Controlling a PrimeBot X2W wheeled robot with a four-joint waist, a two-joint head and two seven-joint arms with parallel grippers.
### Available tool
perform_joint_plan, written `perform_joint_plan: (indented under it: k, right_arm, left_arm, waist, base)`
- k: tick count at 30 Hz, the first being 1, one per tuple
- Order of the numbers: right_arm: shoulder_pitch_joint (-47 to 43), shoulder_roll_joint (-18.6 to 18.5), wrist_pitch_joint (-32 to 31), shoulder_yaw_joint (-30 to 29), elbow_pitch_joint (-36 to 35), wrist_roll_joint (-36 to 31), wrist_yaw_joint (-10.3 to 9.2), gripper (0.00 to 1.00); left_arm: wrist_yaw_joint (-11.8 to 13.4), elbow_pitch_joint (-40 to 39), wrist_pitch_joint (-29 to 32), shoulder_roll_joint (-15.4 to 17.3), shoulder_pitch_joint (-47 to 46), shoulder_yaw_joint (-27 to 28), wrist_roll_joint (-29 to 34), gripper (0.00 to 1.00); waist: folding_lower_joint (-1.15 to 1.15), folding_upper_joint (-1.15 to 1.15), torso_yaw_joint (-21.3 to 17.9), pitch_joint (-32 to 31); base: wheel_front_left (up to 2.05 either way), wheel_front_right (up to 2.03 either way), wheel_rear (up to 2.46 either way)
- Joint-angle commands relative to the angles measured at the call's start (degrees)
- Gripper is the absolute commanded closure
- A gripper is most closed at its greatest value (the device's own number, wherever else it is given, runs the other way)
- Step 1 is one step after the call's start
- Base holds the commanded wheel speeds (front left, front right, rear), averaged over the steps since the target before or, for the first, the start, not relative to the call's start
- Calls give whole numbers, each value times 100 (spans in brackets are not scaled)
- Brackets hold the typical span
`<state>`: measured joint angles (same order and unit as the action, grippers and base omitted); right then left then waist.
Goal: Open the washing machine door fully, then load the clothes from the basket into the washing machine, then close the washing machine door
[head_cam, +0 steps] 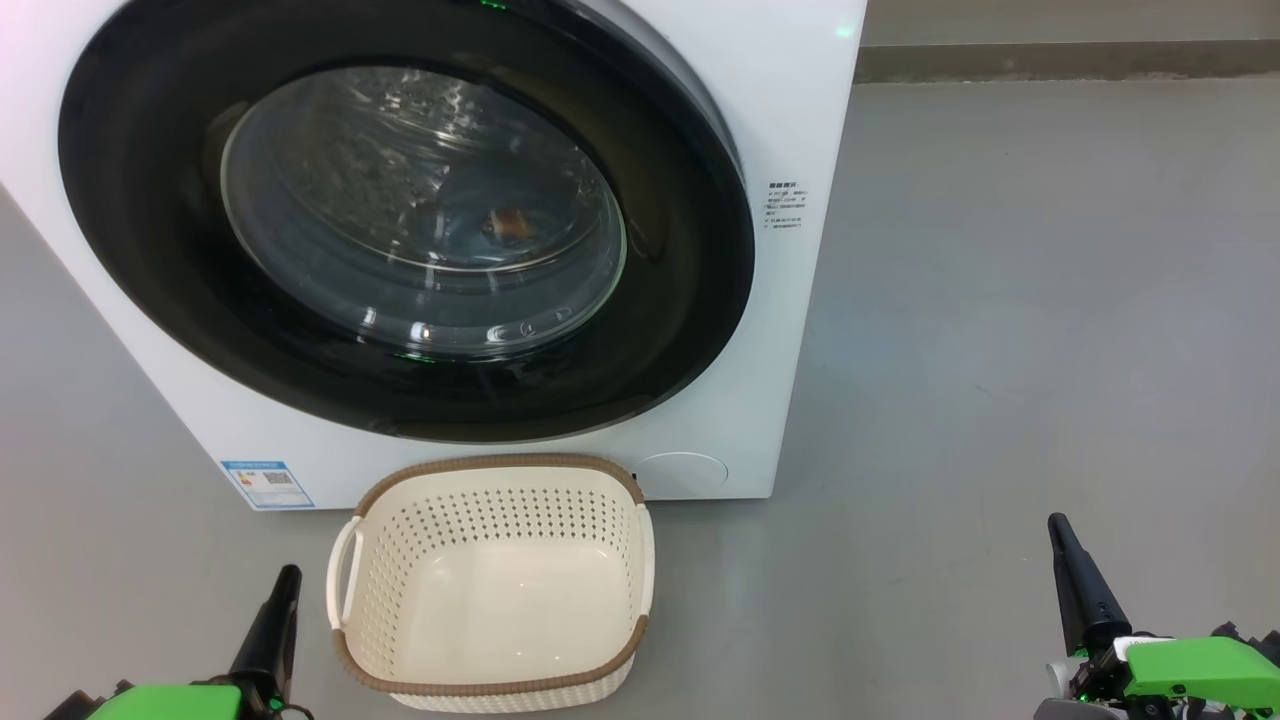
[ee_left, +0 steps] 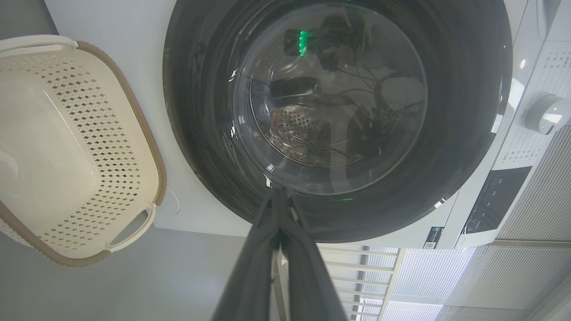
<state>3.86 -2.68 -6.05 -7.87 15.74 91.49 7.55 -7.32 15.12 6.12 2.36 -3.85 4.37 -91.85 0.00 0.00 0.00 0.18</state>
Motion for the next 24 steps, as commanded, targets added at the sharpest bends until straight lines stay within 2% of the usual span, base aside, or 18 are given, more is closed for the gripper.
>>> perform_joint_plan:
  k: [1,24]
  right_arm:
    - [232,-23,-46,132,-171,65,-6,100]
    - [232,-22,-47,131,-171,64,-6,100]
  left_arm:
    - [-16,-107,28,64,-233,205,-39,100]
    - [-17,-107,32,60,-233,210,-35,100]
  waist:
    - [0,0,0,0]
    - [0,0,0,0]
  base:
    - [0,0,0]
    - [0,0,0]
